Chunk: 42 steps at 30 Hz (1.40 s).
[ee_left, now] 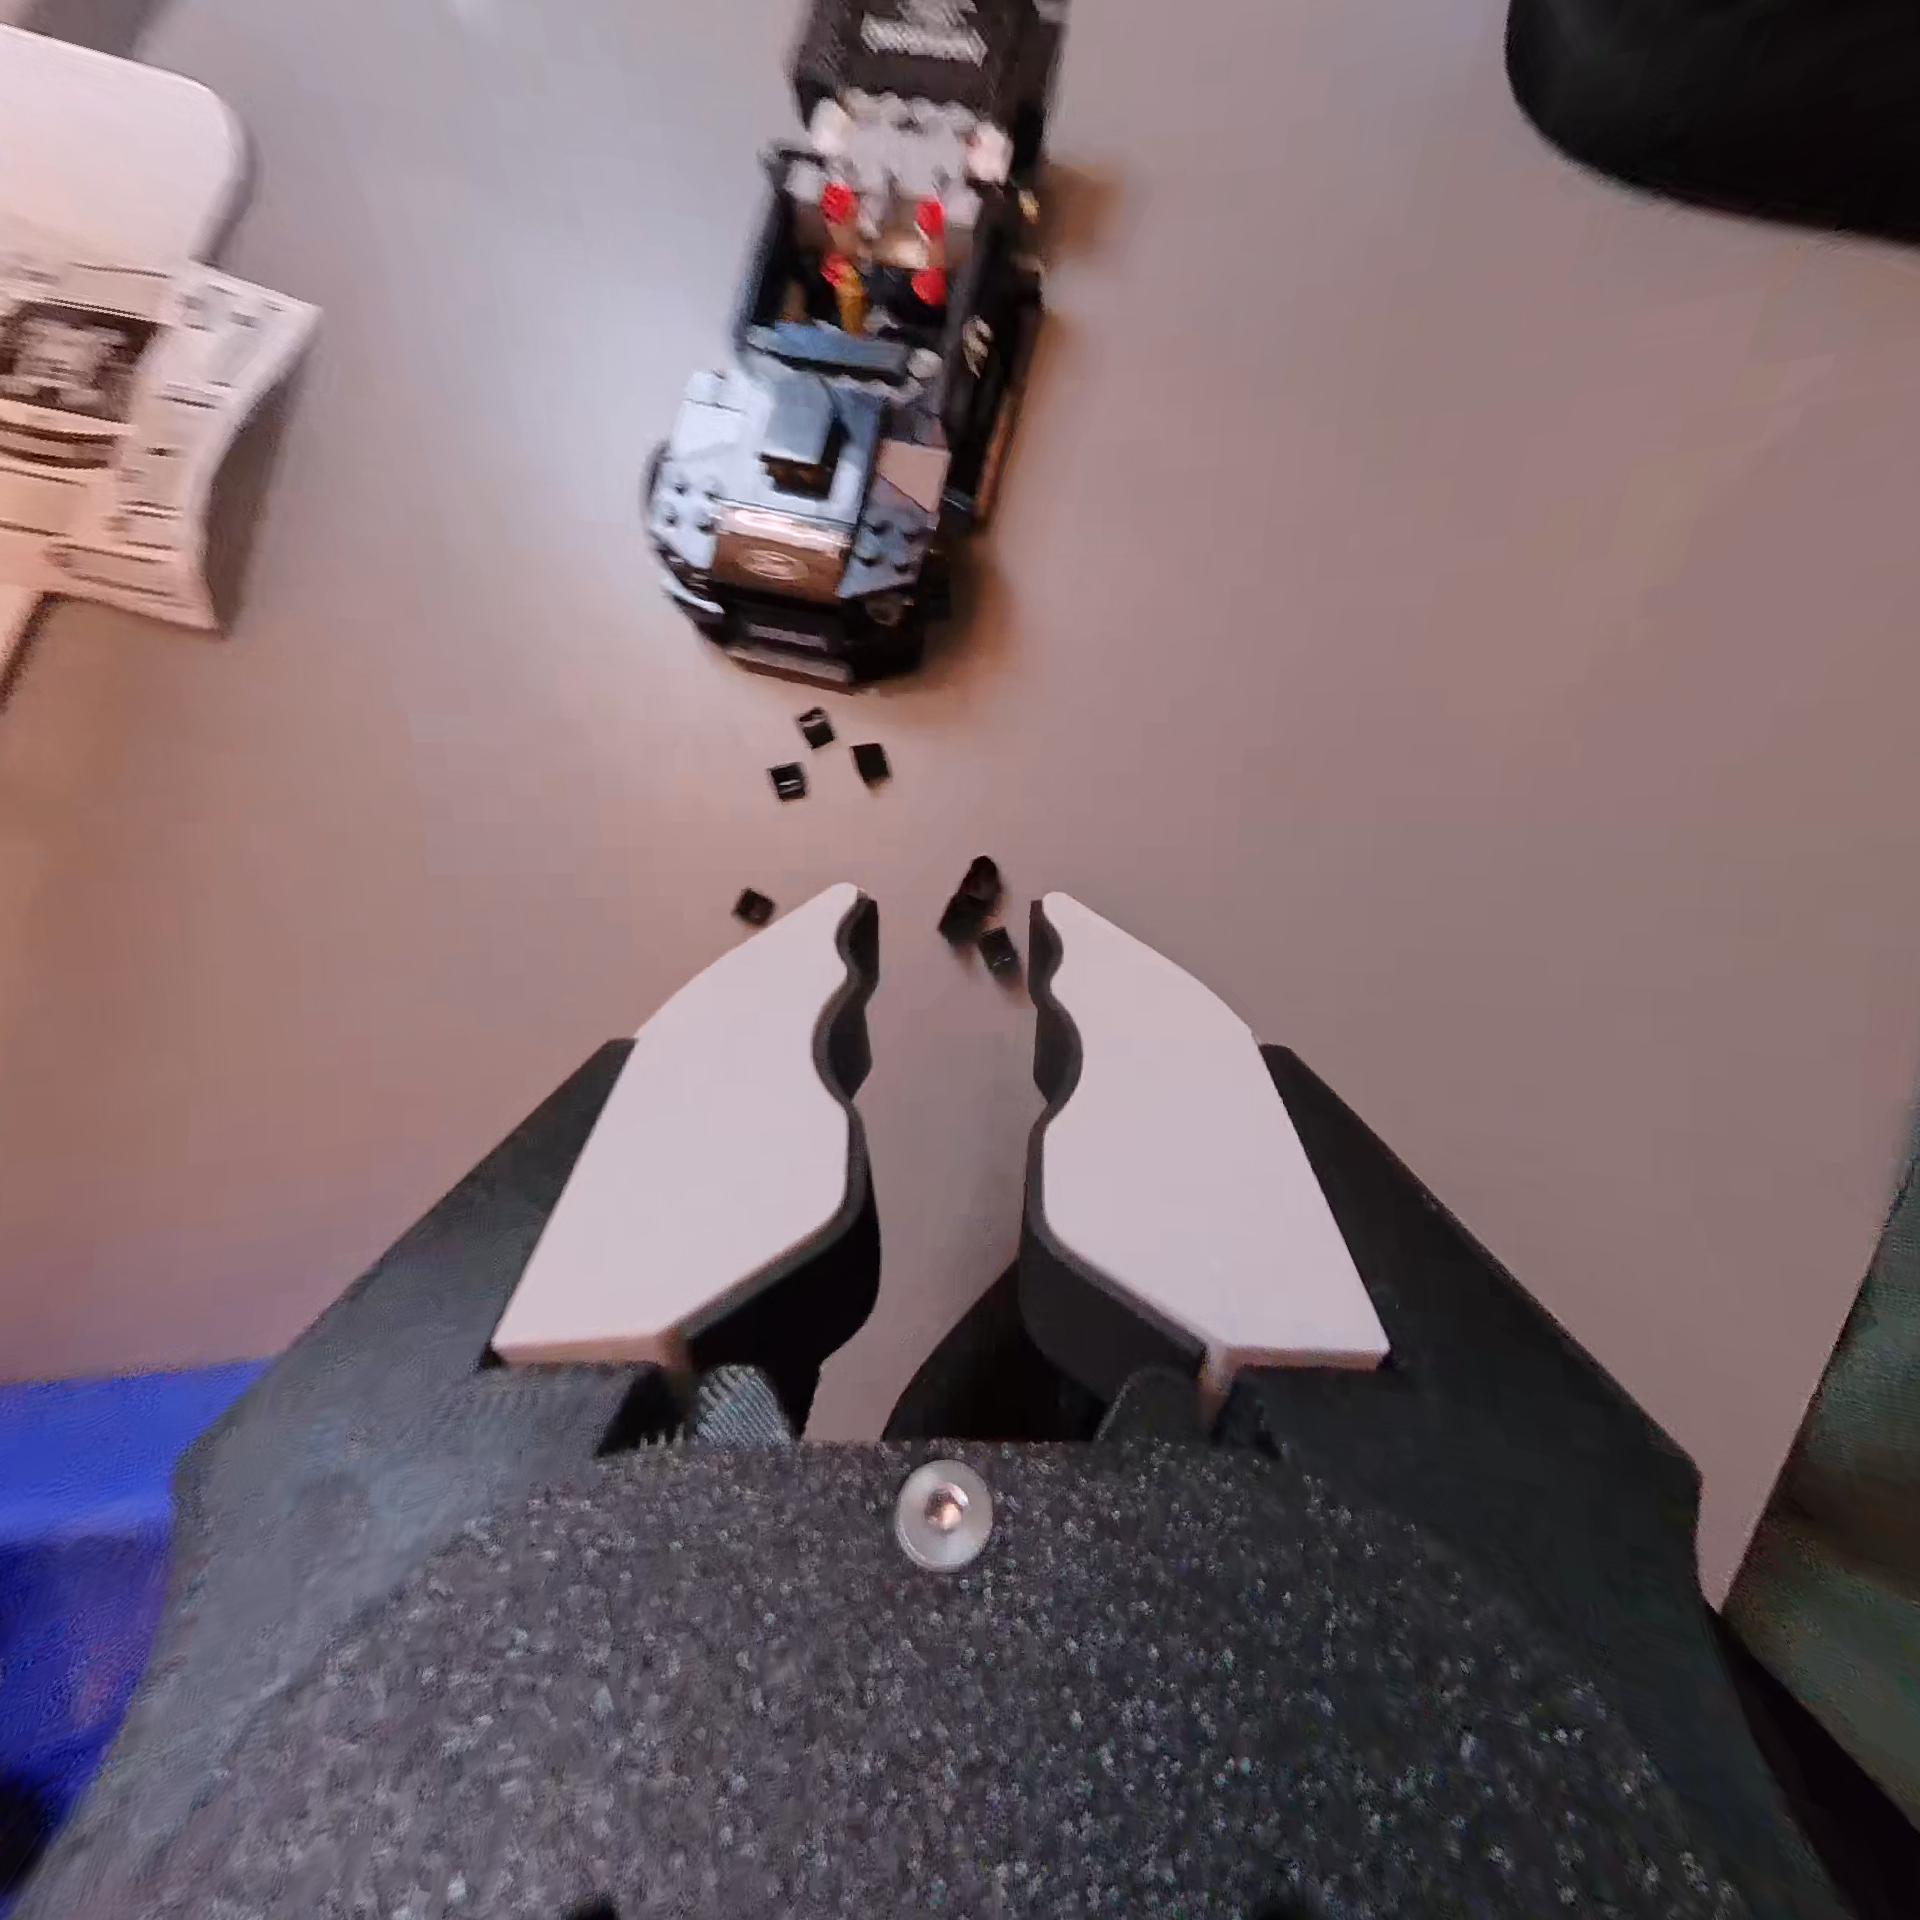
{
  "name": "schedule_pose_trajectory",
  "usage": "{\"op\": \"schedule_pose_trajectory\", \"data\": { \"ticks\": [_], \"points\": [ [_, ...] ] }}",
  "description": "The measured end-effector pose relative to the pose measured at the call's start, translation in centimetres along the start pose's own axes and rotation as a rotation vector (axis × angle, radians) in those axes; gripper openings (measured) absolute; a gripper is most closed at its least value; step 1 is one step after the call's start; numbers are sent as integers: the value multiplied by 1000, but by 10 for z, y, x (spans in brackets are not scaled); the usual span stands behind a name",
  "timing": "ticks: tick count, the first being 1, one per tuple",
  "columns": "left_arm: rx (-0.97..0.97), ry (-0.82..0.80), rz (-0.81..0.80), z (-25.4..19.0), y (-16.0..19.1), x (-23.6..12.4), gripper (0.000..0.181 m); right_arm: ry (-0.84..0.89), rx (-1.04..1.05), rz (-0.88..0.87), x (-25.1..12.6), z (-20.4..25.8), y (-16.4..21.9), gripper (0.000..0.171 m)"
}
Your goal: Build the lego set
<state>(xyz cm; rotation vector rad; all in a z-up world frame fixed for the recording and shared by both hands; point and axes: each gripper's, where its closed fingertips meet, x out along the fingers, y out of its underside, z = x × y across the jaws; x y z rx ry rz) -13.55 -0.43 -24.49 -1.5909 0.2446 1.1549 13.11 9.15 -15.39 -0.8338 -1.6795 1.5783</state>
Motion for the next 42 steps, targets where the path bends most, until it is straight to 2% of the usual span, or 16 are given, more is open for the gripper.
{"op": "schedule_pose_trajectory", "data": {
  "ticks": [4, 7, 10, 15, 18, 25, 35, 37, 42],
  "points": [
    [-81, -172, -125, 35, -4, -52, 24, 4, -2, 4, 1, 0, 1, 30],
    [-150, -386, -177, 81, 7, -97, 19, 22, -3, -5, 0, -3, 0, 30],
    [-181, -556, -162, 124, 28, -136, 13, 53, 3, -18, -2, -9, -2, 31],
    [-247, -610, -48, 170, 74, -161, 1, 105, 12, -50, -6, -19, -7, 32],
    [-268, -572, 74, 186, 102, -157, 2, 112, 11, -52, -6, -21, -6, 35],
    [-271, -437, 289, 214, 144, -143, 25, 124, -3, -14, 0, -22, 3, 36],
    [-49, -54, 582, 188, 182, -95, 20, 150, -17, 84, 11, -24, 26, 36],
    [-25, -48, 635, 190, 191, -93, 18, 158, -23, 97, 12, -25, 29, 36],
    [-45, -196, 708, 226, 207, -107, 6, 164, -30, 118, 14, -26, 33, 35]
  ]
}}
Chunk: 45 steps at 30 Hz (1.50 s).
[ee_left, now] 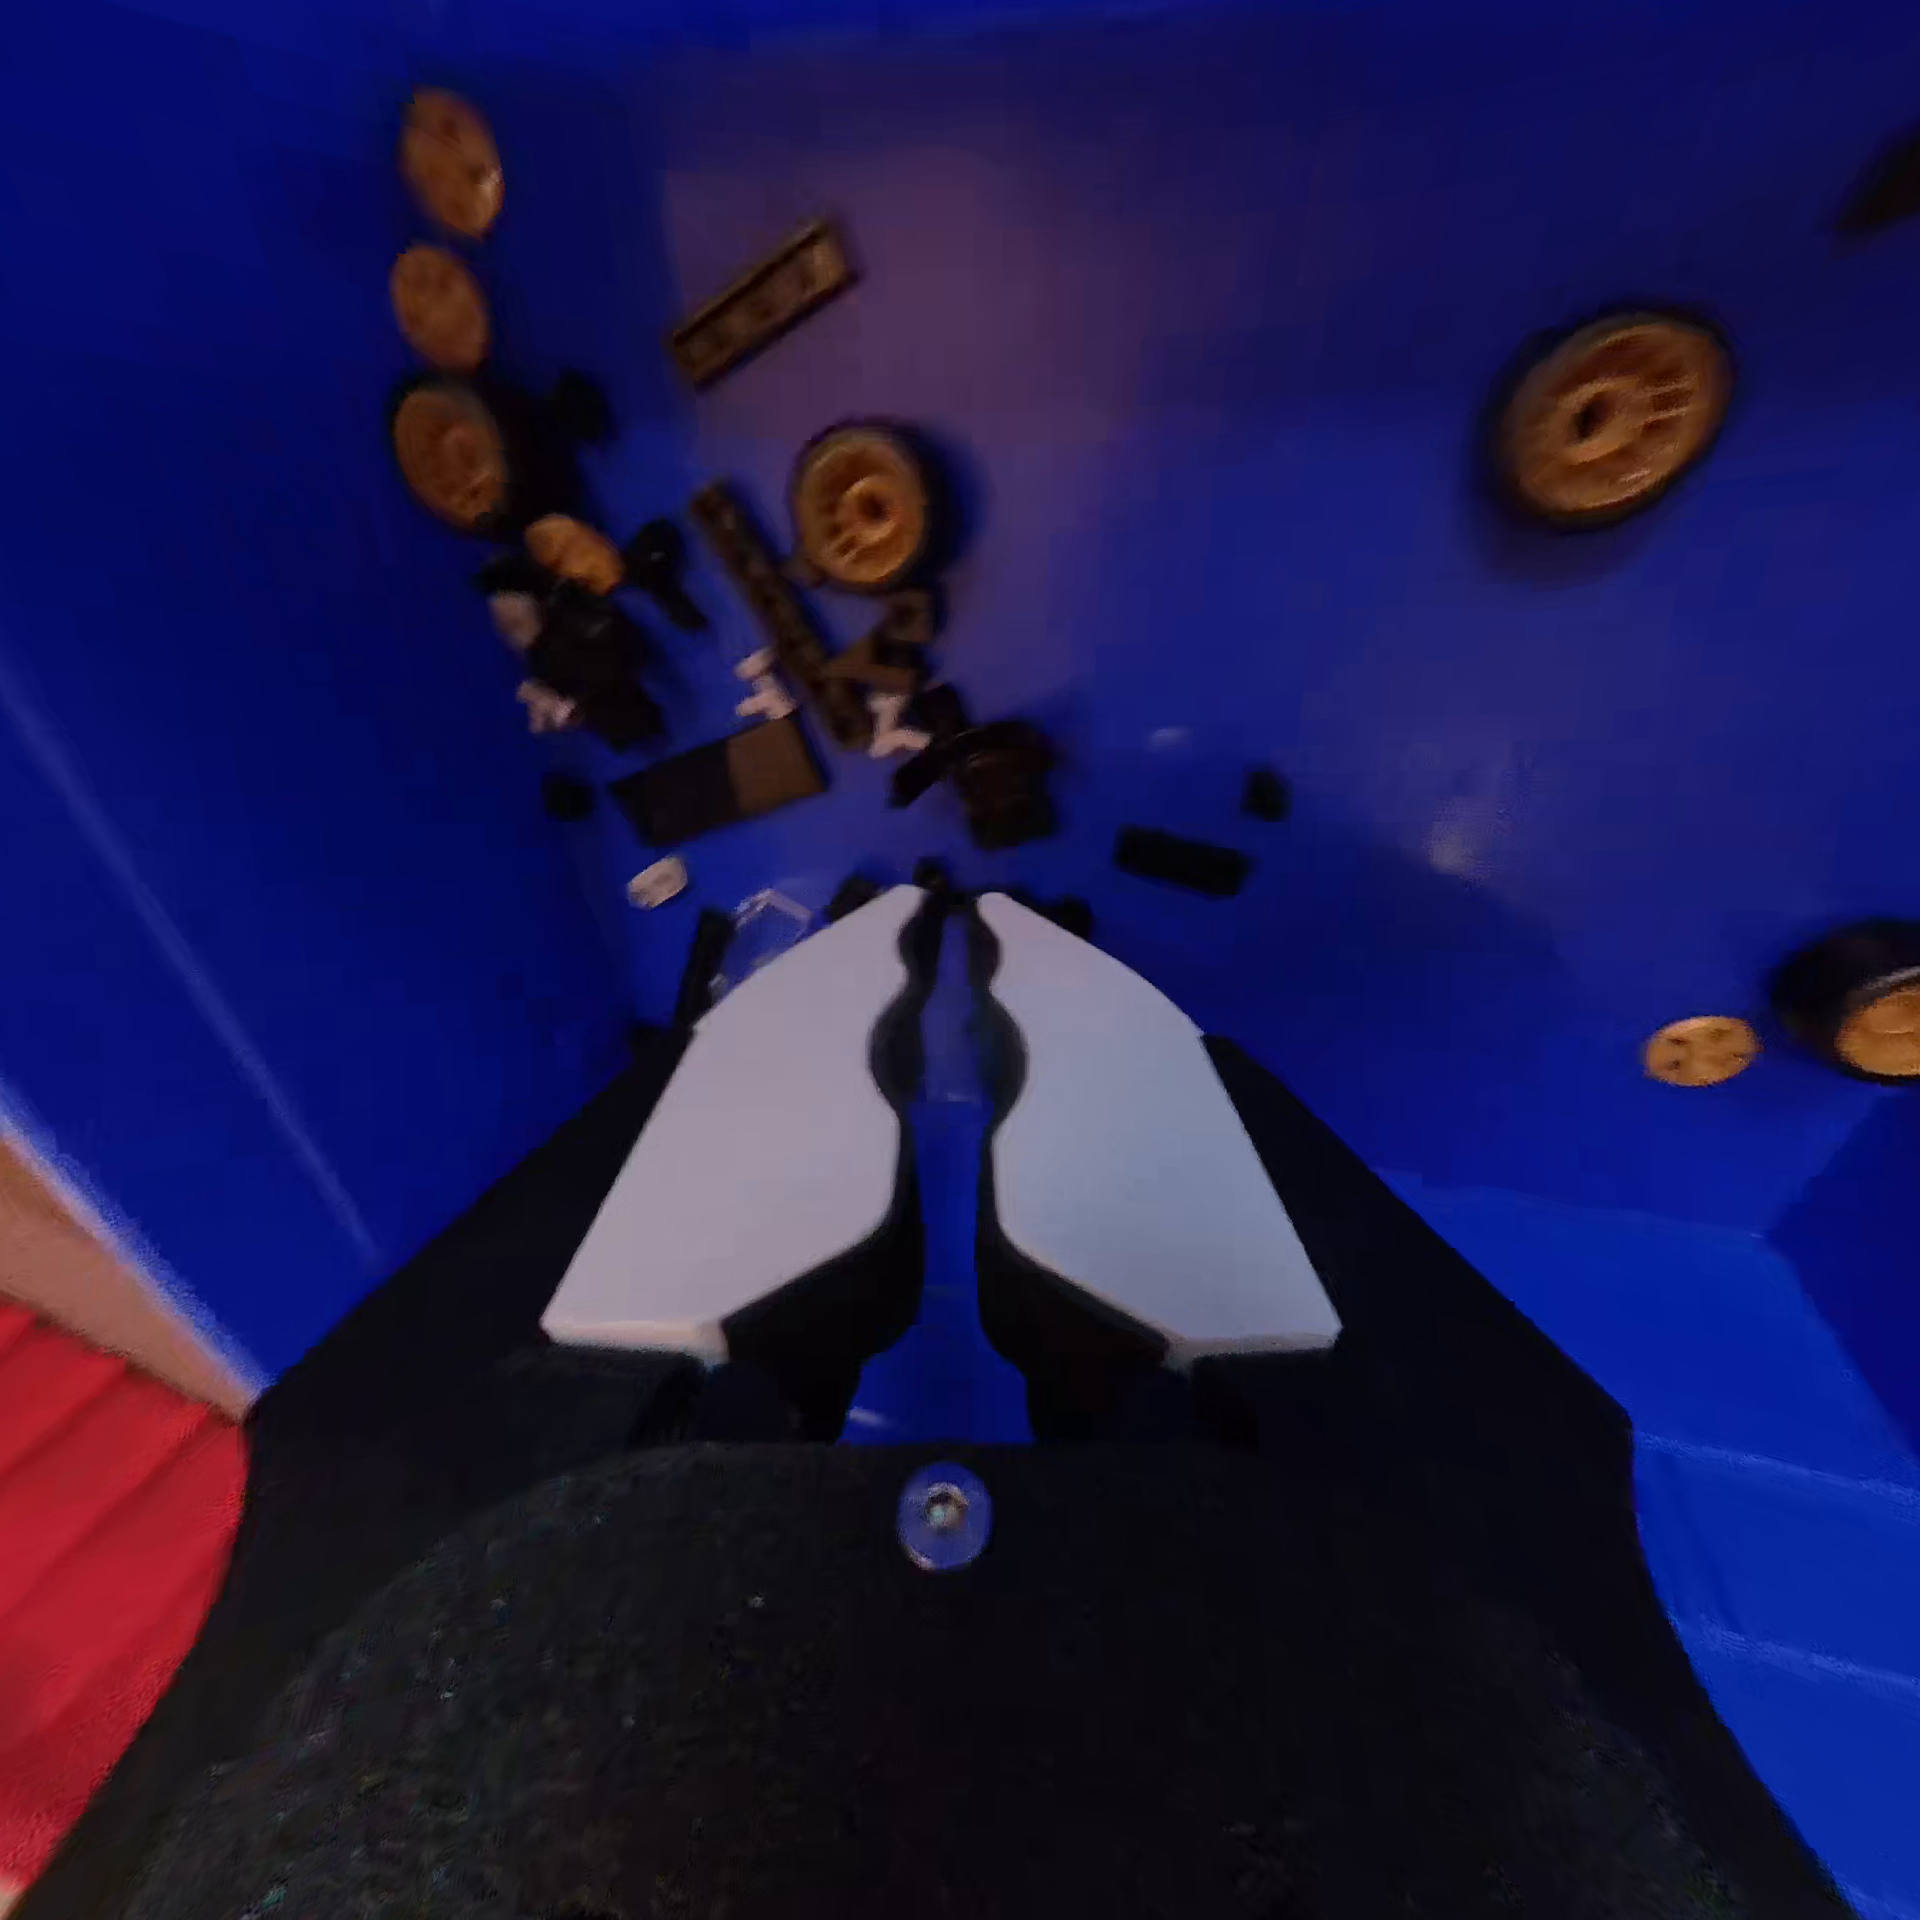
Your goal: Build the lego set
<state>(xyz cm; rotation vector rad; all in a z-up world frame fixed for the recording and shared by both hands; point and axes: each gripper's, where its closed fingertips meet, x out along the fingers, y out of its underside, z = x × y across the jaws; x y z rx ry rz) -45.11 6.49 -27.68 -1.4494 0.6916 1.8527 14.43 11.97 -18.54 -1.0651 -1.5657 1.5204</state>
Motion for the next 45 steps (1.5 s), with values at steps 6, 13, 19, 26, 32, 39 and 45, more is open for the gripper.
{"op": "schedule_pose_trajectory", "data": {
  "ticks": [6, 13, 19, 26, 32, 39, 45],
  "points": [
    [-60, -7, 61, 22, 22, -4, 1, -6, -10, 10, 1, 2, 2, 35],
    [-44, 16, 118, 28, 35, 7, 1, -11, -12, 5, 0, 3, 1, 34],
    [-97, -16, 87, 45, 32, 8, 1, -16, -16, 9, 0, 4, 1, 34],
    [-167, -107, 60, 77, 32, 1, 1, -22, -16, 13, 1, 5, 2, 34],
    [-172, -114, 88, 87, 36, 5, 1, -26, -14, 16, 1, 5, 3, 33],
    [-232, -116, 80, 90, 35, 6, 1, -29, -11, 21, 1, 5, 3, 33],
    [-265, -102, 52, 86, 33, 7, 1, -34, -8, 21, 1, 6, 3, 33]
  ]
}}
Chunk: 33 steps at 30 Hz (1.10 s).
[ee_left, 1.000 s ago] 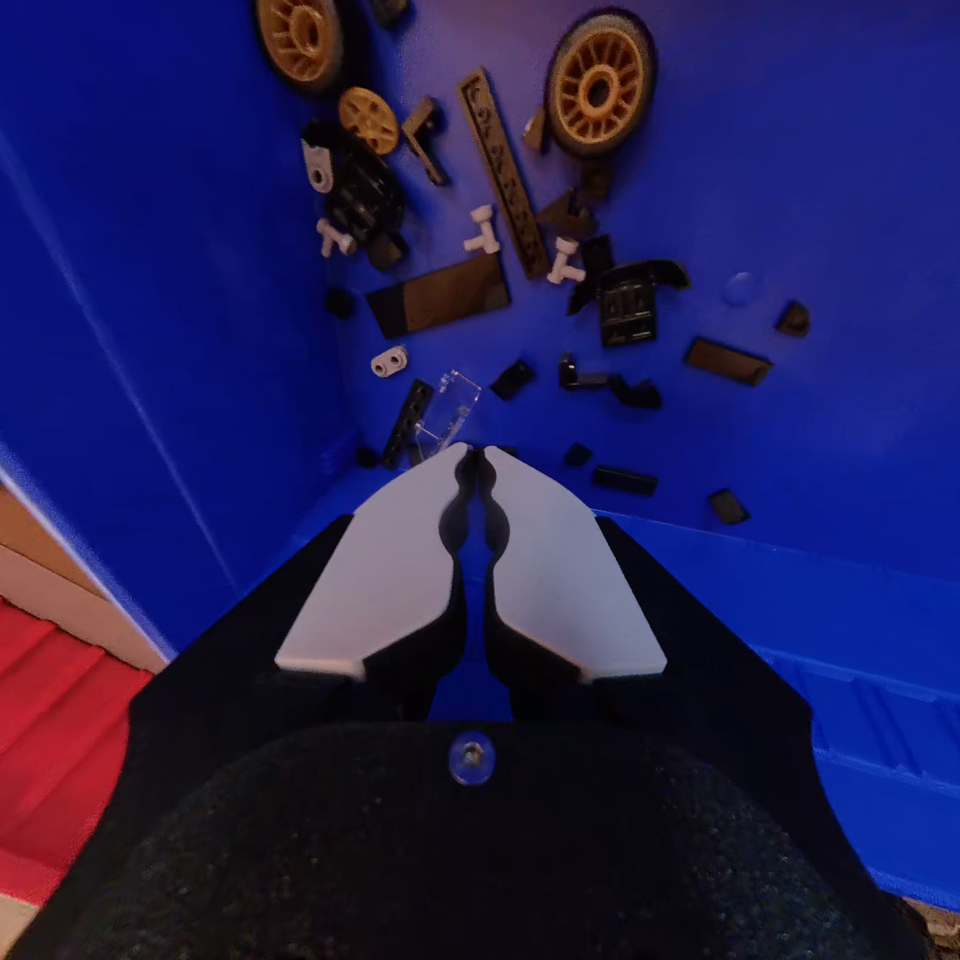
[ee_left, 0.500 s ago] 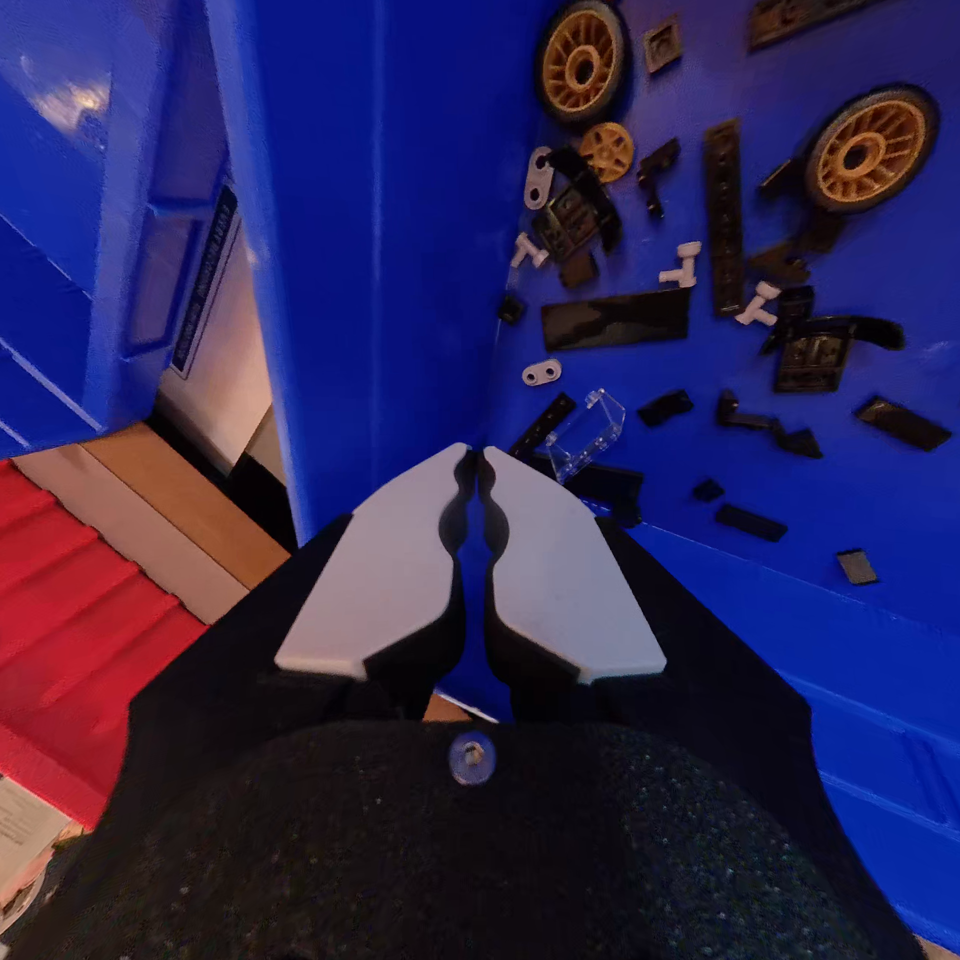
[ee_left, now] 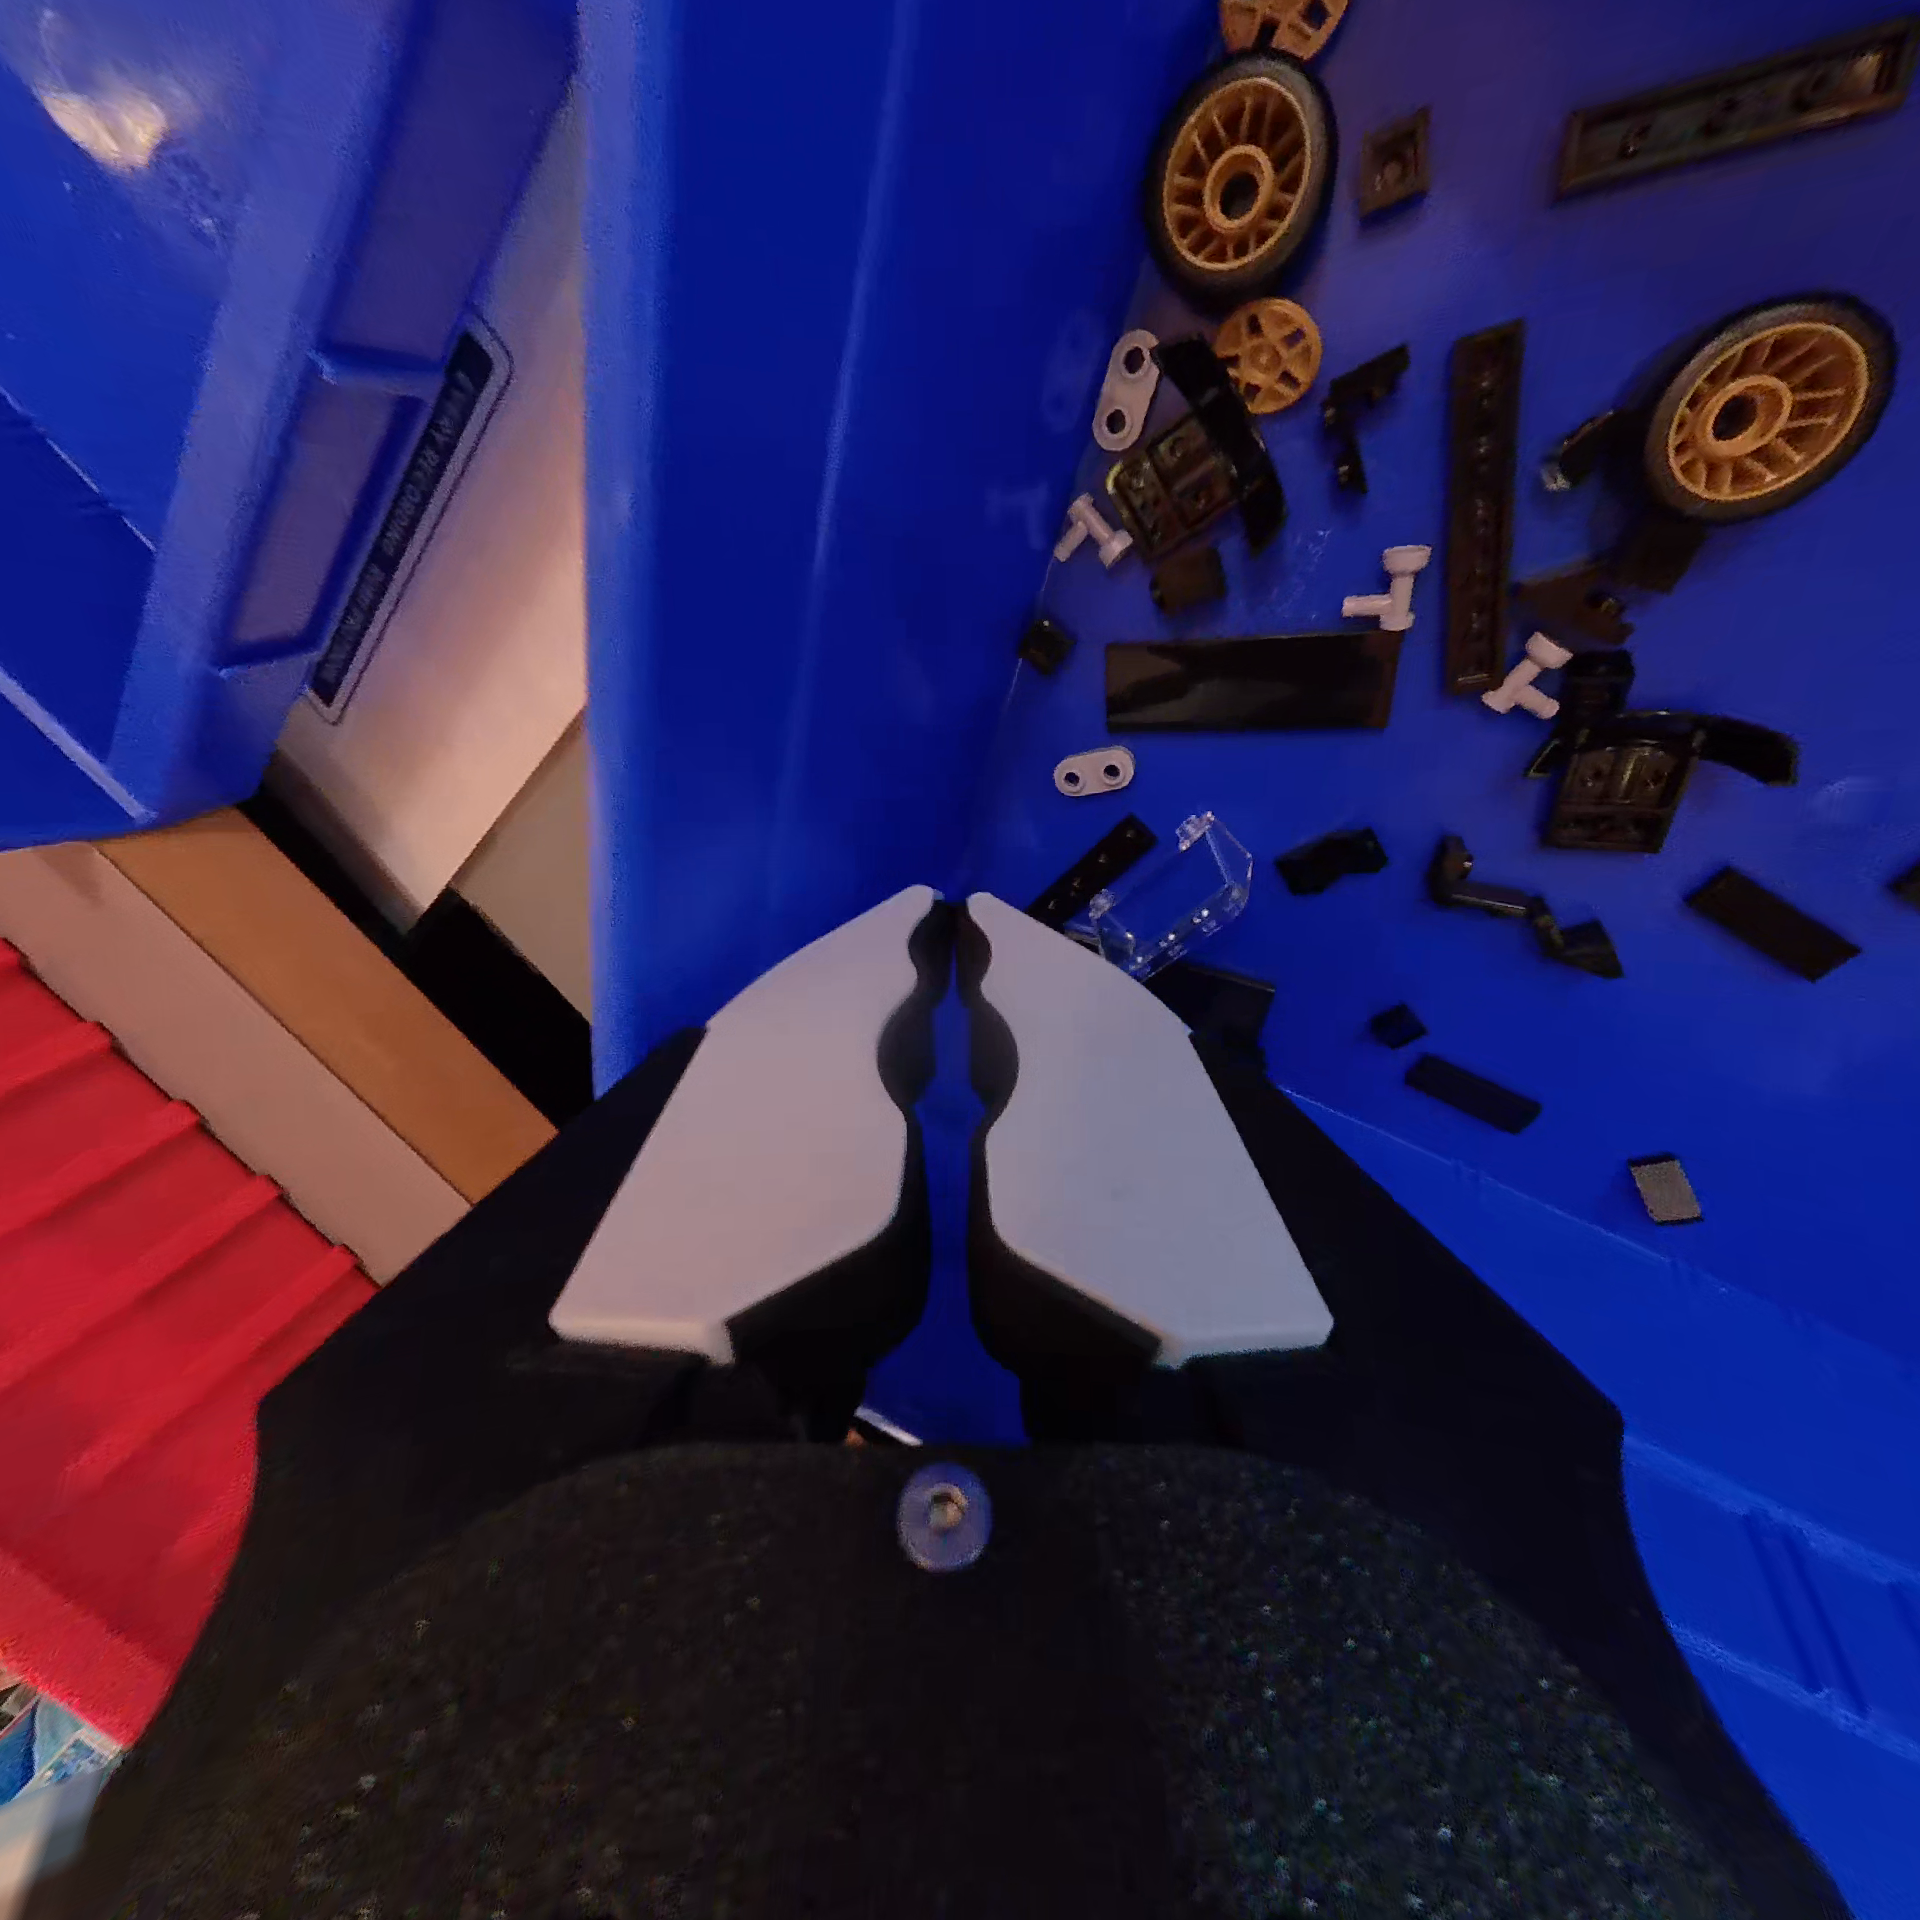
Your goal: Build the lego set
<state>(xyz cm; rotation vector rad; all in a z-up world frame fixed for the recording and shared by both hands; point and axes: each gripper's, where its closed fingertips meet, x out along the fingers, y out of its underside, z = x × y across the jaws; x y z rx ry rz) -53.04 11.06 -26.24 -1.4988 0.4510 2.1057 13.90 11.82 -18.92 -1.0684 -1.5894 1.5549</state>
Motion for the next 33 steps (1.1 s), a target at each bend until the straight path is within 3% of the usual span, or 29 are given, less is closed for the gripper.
{"op": "schedule_pose_trajectory", "data": {
  "ticks": [12, 23, 33],
  "points": [
    [-87, 24, -39, -12, -24, 6, 4, -4, 0, 2, -1, 1, 0, 33],
    [-606, 120, -67, -25, -29, 17, 20, -41, 18, -9, -3, 5, -2, 32],
    [-984, 50, -228, -17, -37, 22, 24, -116, 231, -109, -19, -6, -18, 32]
  ]
}}
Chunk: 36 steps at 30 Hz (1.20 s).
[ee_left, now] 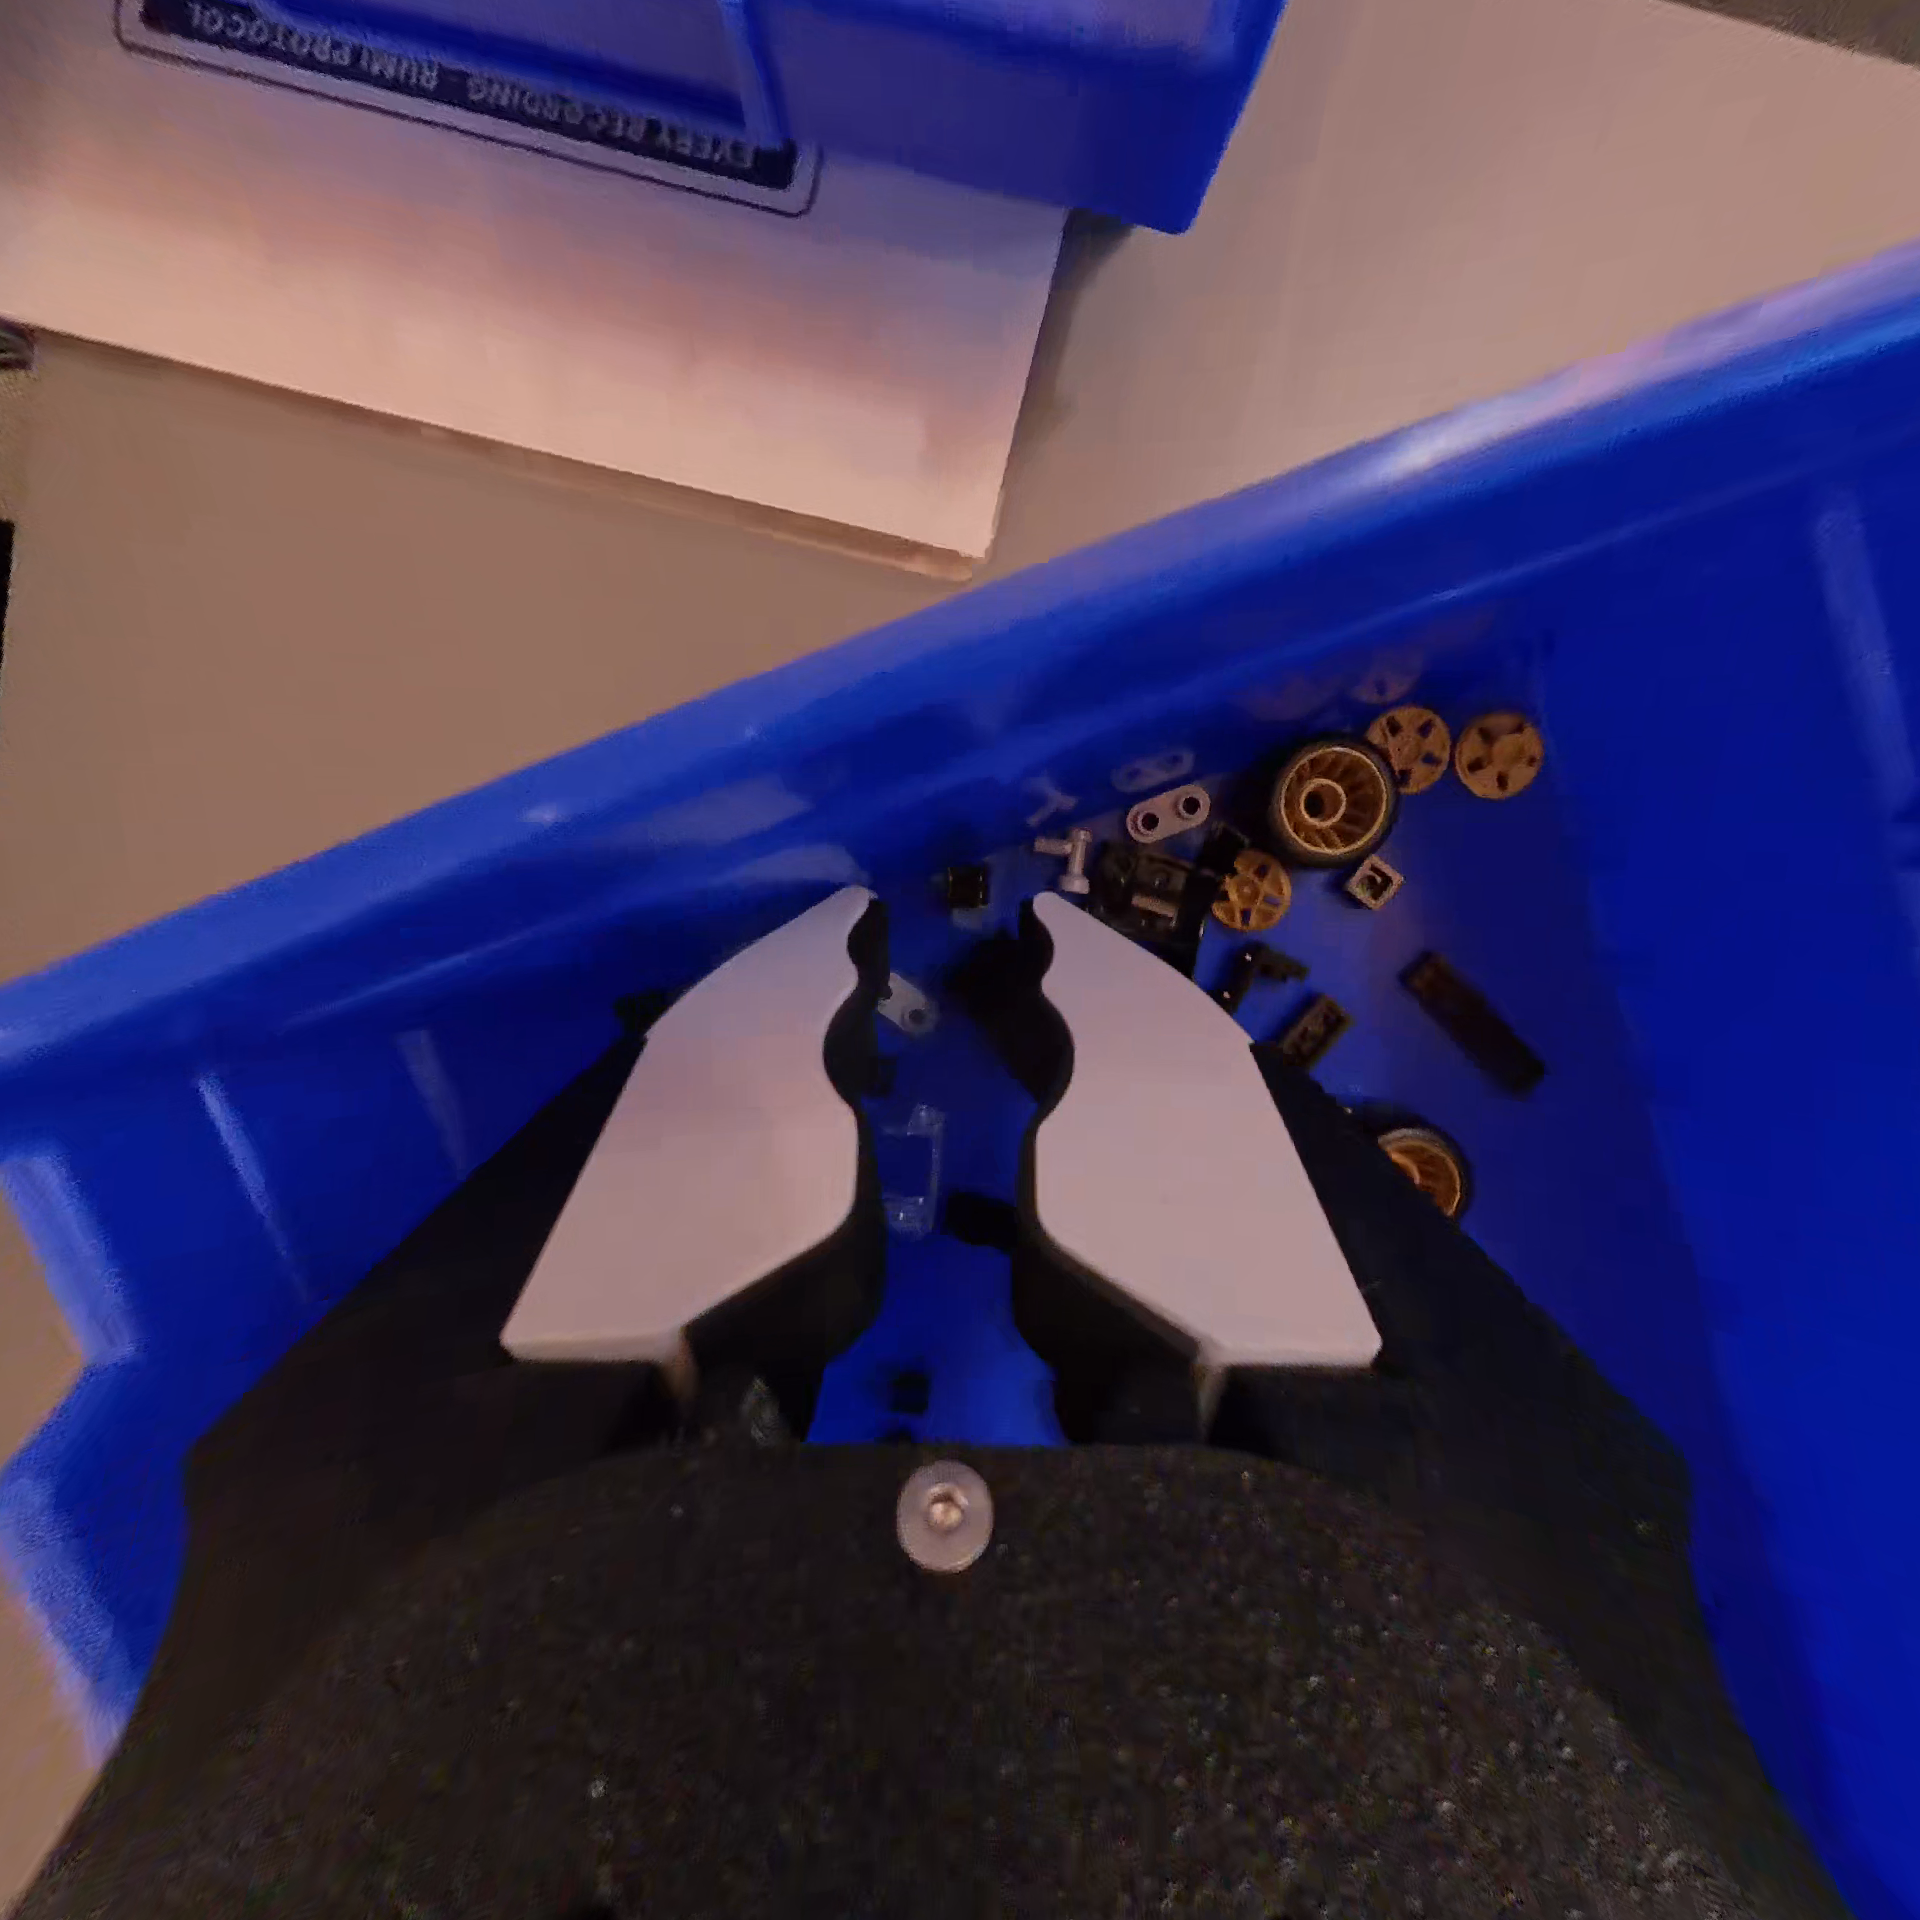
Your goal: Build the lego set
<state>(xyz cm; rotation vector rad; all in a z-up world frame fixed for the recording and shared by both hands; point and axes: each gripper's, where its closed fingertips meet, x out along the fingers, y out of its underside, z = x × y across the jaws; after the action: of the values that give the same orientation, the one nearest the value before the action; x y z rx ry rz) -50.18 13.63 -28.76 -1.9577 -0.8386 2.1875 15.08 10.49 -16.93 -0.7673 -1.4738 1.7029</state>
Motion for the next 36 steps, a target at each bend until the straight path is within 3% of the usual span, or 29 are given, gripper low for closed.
{"op": "schedule_pose_trajectory", "data": {
  "ticks": [12, 24, 29, 36],
  "points": [
    [-131, -13, -175, 2, -7, 13, 17, -41, 43, -19, -3, 6, -4, 32],
    [-42, -102, -279, 1, -17, 8, 9, -35, 35, -11, -2, 5, -2, 32],
    [11, -59, -379, -16, -26, -29, 9, -34, 23, -18, -3, 6, -4, 32],
    [131, 89, -608, -63, -26, -137, 9, -36, 5, -26, -5, 9, -7, 32]
  ]
}}
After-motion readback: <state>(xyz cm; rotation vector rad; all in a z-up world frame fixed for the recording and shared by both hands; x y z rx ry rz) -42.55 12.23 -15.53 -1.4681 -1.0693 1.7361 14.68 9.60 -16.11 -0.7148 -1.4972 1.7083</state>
